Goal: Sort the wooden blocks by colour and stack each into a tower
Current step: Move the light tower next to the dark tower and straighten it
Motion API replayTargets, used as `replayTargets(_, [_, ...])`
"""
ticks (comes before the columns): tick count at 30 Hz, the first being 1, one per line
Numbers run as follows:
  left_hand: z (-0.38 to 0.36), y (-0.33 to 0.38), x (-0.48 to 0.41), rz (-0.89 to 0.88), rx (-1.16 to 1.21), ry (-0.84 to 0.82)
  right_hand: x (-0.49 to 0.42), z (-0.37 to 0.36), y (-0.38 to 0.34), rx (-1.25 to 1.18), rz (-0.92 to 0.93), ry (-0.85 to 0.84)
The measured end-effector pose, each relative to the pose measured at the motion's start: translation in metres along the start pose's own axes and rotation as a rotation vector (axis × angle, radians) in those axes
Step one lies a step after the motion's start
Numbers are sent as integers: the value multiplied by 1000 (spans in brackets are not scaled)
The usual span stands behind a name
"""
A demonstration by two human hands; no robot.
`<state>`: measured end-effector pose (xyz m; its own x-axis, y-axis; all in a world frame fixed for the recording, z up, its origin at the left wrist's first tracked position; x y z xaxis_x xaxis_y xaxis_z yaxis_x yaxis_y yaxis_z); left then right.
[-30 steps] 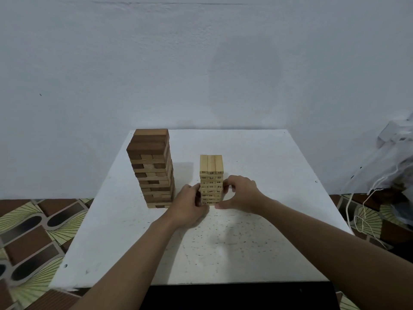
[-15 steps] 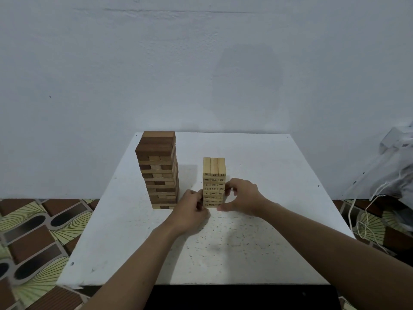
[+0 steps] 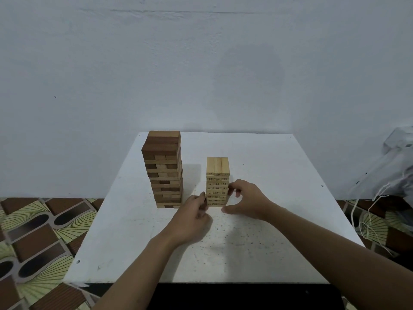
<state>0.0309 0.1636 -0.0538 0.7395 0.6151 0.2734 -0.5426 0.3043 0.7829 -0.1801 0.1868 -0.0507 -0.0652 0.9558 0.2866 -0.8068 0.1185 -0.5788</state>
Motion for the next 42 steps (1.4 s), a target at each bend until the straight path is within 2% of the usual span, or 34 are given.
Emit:
replayTargets(6, [-7,-3,22,-21,139,88,14,-13,8,-209,18,134])
replayTargets(11, [-6,15,36,-107,376,264,24,-19,-4,-634,7,332])
replayTargets(15, [-6,35,37,-111,491,318,31,-20,-24,-788,100,324])
replayTargets(21, [-6,50,24,-147,562,267,36,-20,-46,-804,172,283])
replayTargets(29, [-7,50,20,-173,598,220,38,-18,-55,-841,195,209])
replayTargets(42, [-4,55,17,-252,627,183,36,-17,-60,-869,185,179])
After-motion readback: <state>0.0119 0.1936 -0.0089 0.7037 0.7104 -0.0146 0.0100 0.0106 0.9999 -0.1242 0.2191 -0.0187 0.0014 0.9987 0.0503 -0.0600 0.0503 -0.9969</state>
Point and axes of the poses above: each hand's wrist, its own x-axis away from the middle knuckle, its own z-axis out of the back of the hand, y = z × x, the point moved 1 cm from there along -x, towards the middle knuckle, and after that the axes turned 15 degrees about -y, right-handed, at the moved point
